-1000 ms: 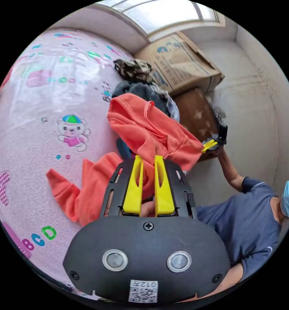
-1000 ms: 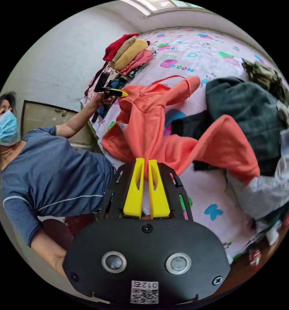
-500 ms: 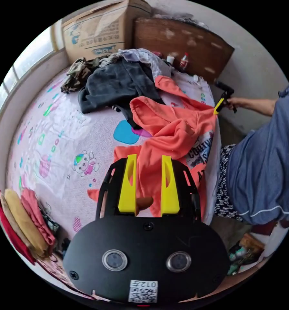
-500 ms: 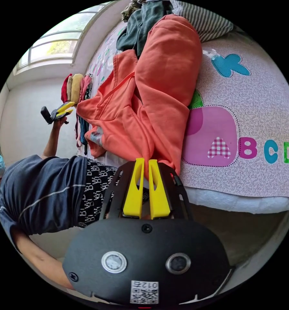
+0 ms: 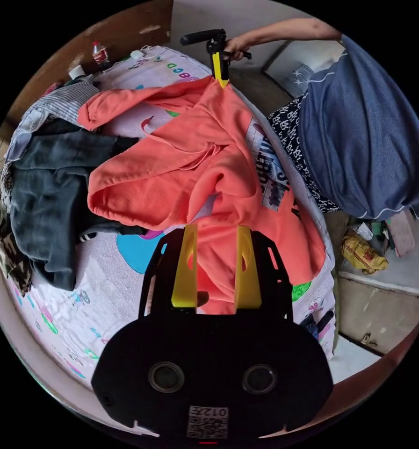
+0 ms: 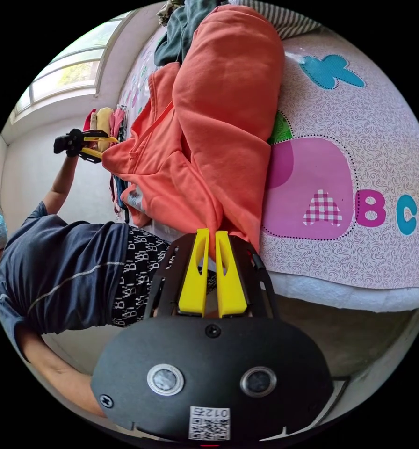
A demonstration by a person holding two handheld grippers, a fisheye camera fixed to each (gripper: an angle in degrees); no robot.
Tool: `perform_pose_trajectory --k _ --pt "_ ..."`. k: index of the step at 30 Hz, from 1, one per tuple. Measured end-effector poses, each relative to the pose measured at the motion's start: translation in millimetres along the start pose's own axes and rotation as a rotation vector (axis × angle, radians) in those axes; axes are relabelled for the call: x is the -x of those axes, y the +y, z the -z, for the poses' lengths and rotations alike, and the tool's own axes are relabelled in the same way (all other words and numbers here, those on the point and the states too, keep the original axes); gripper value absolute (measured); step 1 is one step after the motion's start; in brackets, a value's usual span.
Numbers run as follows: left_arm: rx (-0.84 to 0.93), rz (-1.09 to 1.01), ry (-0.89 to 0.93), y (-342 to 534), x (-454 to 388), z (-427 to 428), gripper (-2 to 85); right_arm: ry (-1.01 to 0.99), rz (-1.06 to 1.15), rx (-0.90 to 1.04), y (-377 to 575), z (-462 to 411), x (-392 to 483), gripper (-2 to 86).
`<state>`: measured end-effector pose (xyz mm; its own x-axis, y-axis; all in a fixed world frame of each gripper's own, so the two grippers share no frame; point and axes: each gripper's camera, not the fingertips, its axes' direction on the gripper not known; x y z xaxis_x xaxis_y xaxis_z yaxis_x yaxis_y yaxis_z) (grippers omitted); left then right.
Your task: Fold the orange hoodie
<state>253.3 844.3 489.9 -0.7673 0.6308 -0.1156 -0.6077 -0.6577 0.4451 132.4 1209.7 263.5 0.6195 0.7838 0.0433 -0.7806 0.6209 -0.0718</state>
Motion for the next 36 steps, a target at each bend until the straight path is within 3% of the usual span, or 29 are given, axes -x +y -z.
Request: perform_pose_trajectory --k 10,16,21,26,29,31,36 --pt "0.157 -0.342 0.073 -53 25 32 10.9 -0.023 -0.03 0.014 -48 53 -47 1.4" --pt "0.109 -0.329 0.082 -69 52 38 9.5 -0.017 -0.031 0.013 -81 88 -65 1.4" --pt "0.237 -0.348 0.057 -72 48 31 4.7 -0.01 0.01 -0.019 -105 127 -64 1.5" --pt "0.211 -0.077 0.028 -41 56 68 1.3 -0.022 0.116 -0.152 -127 189 -42 1.4" --pt "0.034 0.205 0.004 3 56 127 0.6 -0.043 0.239 -0.289 -141 241 -6 1.3" --pt "-0.12 0.444 -0.079 49 44 185 0.3 -0.037 0.361 -0.392 -157 286 33 1.3" --pt "-0.289 0.903 -0.373 146 -16 296 0.1 0.007 0.598 -0.54 -205 362 123 1.3"
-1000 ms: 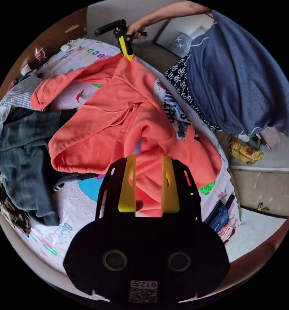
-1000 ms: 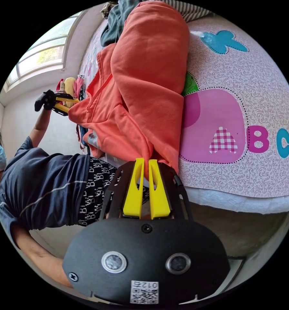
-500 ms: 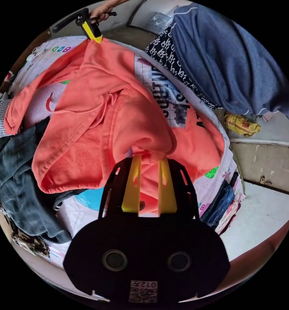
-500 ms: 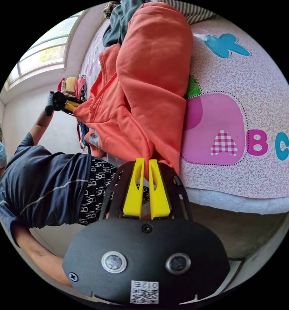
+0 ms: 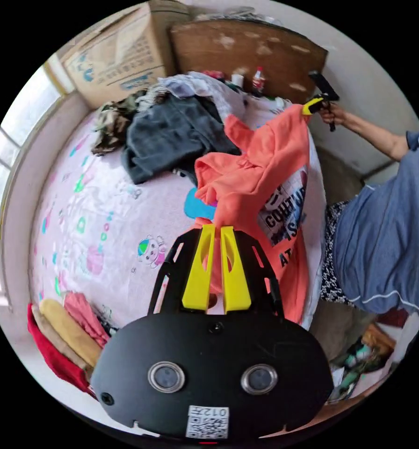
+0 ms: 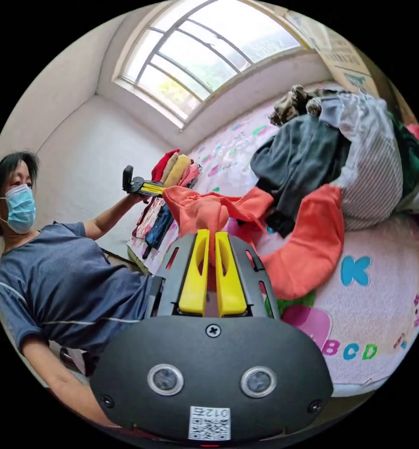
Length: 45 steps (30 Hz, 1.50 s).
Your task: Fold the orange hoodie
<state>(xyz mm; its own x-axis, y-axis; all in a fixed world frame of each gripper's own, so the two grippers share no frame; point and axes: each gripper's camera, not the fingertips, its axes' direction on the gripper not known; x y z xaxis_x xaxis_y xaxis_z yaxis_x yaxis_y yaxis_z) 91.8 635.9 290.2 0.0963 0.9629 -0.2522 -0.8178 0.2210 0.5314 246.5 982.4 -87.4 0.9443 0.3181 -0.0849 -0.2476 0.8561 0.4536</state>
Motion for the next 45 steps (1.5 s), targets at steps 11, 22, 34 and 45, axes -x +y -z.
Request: perform_pose_trajectory --k 11,22,34,45 --pt "-0.195 0.405 -0.583 92 -9 298 0.0 0.121 0.416 -0.2 -252 52 148 1.2" --pt "-0.351 0.441 -1.076 93 -106 547 0.0 0.303 0.682 -0.458 -381 167 316 1.1" --pt "-0.189 0.445 -1.063 161 -164 548 0.0 0.318 0.779 -0.358 -339 150 340 1.1" --pt "-0.075 0.455 -0.822 197 -56 541 0.1 0.436 0.741 -0.169 -434 48 334 1.3"
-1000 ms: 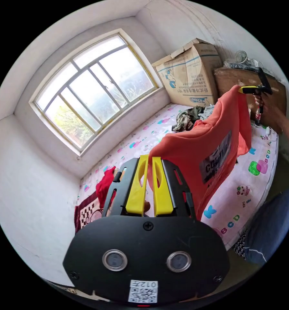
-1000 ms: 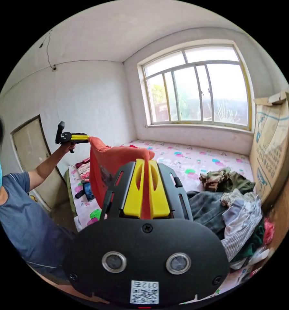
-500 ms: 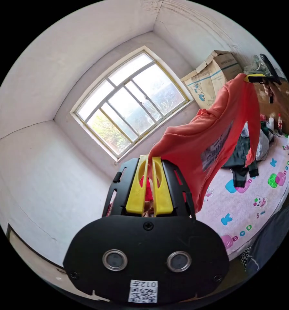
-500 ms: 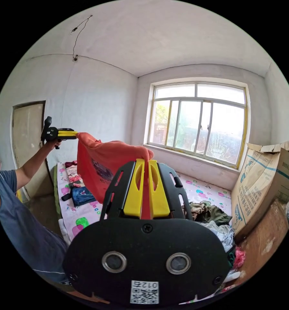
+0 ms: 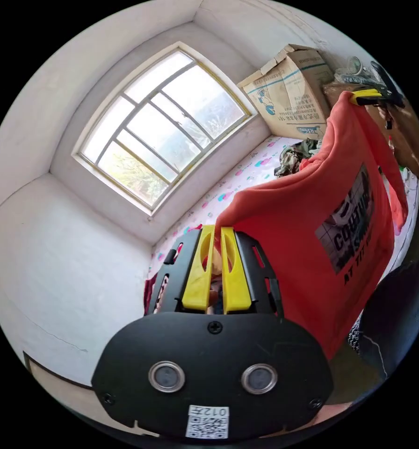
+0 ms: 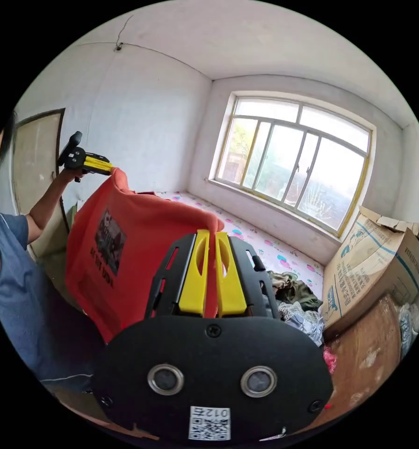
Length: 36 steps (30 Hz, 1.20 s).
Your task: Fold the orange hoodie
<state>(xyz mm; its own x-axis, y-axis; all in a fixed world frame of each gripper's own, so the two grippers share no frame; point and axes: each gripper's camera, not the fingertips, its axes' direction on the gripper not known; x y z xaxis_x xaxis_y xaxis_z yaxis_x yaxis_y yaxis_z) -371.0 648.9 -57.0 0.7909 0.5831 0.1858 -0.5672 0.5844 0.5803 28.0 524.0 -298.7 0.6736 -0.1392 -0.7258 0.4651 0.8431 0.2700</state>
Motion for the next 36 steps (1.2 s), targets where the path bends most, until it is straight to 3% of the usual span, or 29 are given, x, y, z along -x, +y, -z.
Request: perform_pose_trajectory --k 7,10,13,18,24,29,31,36 --pt "0.389 0.05 0.2 20 -44 -345 0.4 -0.111 -0.316 0.431 89 -351 -72 2.1" --pt "0.648 0.164 0.426 58 -77 -469 0.4 -0.092 -0.411 0.691 155 -463 -64 2.8" --pt "0.716 0.32 0.523 108 -81 -533 0.1 -0.041 -0.415 0.786 200 -510 -43 4.0" --pt "0.543 0.482 0.668 177 -40 -543 -0.1 -0.076 -0.427 0.758 232 -502 -25 6.6" --pt "0.341 0.618 0.861 306 -6 -455 0.0 -0.236 -0.477 0.693 287 -385 50 6.2" --pt "0.434 0.71 0.872 440 -35 -353 0.1 -0.256 -0.559 0.783 377 -281 158 4.4" --pt "0.559 0.753 0.846 507 -63 -314 0.2 -0.244 -0.633 0.846 425 -253 197 5.2" --pt "0.753 0.901 0.824 618 -107 -270 0.8 -0.3 -0.825 0.826 479 -226 228 9.5"
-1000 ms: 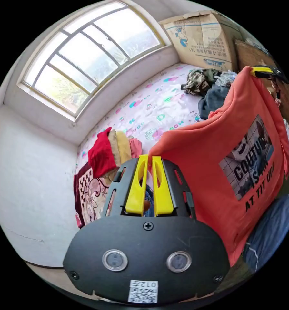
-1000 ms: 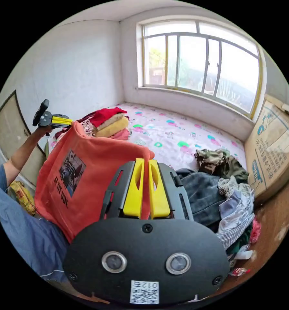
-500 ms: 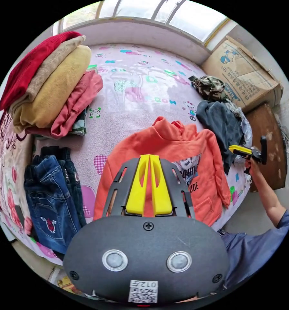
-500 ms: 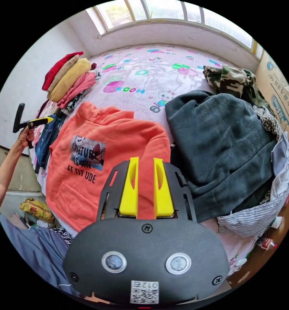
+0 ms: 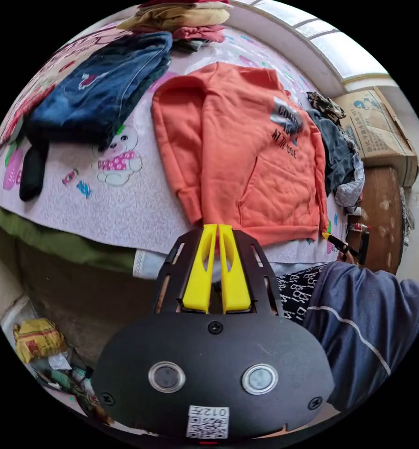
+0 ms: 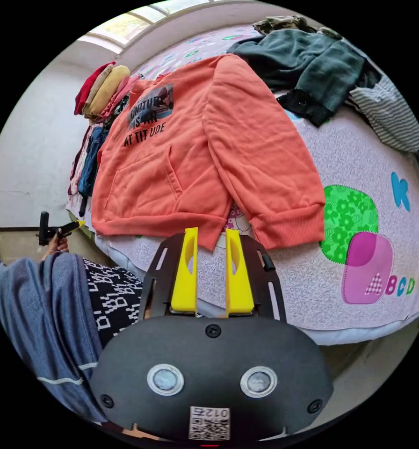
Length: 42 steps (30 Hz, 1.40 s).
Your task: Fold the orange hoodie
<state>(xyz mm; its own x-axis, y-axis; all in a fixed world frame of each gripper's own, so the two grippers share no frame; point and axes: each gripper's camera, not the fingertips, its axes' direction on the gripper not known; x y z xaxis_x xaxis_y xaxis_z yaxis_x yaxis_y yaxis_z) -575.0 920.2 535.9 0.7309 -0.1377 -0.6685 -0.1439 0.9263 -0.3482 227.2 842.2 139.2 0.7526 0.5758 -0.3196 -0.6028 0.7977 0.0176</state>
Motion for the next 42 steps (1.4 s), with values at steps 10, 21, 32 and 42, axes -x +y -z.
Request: perform_pose_trajectory --k 10,21,32,42 --pt "-0.105 0.144 0.24 71 65 -34 7.4 -0.1 -0.075 -0.068 44 3 23 5.6" --pt "-0.154 0.159 0.129 113 65 -24 9.4 -0.221 -0.104 -0.061 97 98 61 0.3" --pt "-0.021 0.08 0.112 123 29 -56 4.4 0.031 0.053 0.081 97 144 177 0.2" --pt "0.148 -0.043 -0.089 154 -39 -82 1.4 0.322 0.247 0.254 86 165 302 0.6"
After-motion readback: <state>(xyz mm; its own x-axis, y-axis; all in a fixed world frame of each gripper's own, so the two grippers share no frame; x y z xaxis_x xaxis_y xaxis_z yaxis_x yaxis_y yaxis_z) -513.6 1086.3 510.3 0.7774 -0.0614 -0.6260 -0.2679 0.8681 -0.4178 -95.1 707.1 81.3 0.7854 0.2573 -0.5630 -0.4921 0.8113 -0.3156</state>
